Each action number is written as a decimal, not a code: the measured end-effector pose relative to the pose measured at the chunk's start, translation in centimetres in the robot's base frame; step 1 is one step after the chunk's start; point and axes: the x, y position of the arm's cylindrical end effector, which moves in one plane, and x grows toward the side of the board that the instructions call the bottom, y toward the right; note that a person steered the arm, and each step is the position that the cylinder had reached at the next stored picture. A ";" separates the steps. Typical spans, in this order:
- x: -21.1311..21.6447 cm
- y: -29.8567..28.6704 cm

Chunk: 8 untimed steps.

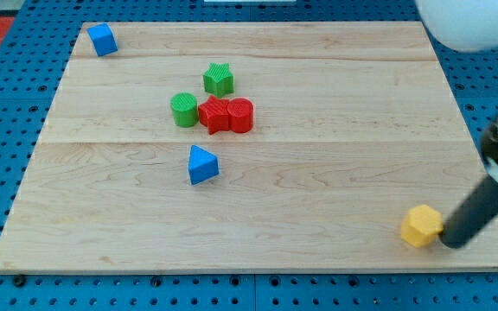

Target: Slide the blue triangle towards the center right

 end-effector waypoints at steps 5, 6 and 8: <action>-7.1 -4.1; -5.8 -5.7; -6.7 -8.8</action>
